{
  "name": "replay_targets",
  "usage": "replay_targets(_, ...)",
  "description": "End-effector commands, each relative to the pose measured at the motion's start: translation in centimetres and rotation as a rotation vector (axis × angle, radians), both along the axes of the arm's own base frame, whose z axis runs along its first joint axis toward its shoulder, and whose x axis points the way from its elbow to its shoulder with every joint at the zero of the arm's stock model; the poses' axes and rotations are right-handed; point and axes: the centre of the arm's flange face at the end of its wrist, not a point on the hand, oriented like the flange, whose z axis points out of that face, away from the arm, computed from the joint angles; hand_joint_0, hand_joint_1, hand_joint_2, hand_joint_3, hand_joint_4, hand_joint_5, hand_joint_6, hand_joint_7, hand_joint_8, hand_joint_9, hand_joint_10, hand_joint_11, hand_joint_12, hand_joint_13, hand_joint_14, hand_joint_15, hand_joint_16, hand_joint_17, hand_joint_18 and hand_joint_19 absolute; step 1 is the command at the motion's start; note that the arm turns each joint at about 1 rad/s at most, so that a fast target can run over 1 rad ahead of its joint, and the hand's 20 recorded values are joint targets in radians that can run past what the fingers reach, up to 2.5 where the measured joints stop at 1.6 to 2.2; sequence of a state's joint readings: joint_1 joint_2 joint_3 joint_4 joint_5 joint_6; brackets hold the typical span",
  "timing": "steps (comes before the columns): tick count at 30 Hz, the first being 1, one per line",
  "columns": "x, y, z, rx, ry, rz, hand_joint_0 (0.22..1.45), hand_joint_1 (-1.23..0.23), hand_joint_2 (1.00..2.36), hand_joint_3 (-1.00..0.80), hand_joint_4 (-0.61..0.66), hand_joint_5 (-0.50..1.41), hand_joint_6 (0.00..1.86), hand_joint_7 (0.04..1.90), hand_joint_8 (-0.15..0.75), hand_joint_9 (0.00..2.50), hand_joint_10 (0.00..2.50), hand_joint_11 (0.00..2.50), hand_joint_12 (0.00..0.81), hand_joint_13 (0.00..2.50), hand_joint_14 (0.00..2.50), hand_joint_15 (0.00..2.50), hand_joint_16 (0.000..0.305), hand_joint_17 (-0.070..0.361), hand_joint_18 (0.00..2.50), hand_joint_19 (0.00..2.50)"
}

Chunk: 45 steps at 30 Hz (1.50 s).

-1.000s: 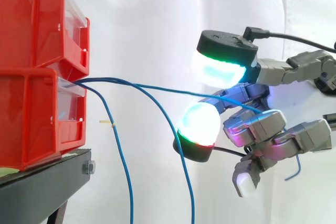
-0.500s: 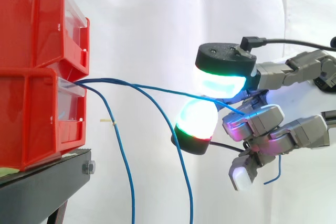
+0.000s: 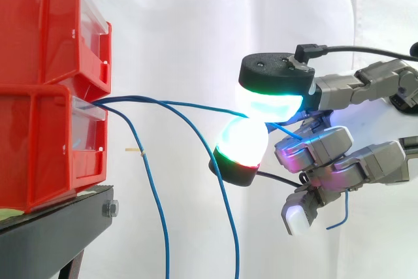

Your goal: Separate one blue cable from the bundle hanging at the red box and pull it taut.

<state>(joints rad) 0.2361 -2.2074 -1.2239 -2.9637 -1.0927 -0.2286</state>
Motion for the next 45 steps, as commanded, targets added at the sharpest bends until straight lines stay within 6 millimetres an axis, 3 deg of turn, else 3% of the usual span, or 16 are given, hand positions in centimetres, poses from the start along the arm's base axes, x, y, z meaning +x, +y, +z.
replay_targets(1, 0.00, 0.12, -0.01, 0.000, 0.000, 0.001, 0.72, -0.76, 1.01, -0.36, -0.04, -0.25, 0.96, 0.93, 0.223, 0.74, 1.26, 1.29, 0.256, 1.31, 0.91, 1.10, 0.050, 0.112, 0.76, 0.64)
replay_targets(12, -0.01, 0.57, 0.05, -0.001, 0.000, -0.002, 0.75, -0.72, 1.01, -0.43, -0.03, -0.26, 0.97, 1.06, 0.218, 0.75, 1.18, 1.31, 0.258, 1.31, 0.77, 1.15, 0.049, 0.110, 0.73, 0.64)
replay_targets(36, -0.07, 0.57, -0.04, -0.007, 0.006, 0.000, 0.75, -0.71, 1.00, -0.48, 0.02, -0.26, 0.96, 1.04, 0.218, 0.75, 1.11, 1.32, 0.268, 1.32, 0.66, 1.19, 0.050, 0.112, 0.71, 0.63)
replay_targets(45, -0.07, 0.57, -0.04, -0.008, 0.006, 0.000, 0.69, -0.64, 1.00, -0.50, 0.06, -0.26, 0.96, 0.93, 0.226, 0.75, 1.10, 1.33, 0.266, 1.33, 0.62, 1.20, 0.050, 0.112, 0.70, 0.64)
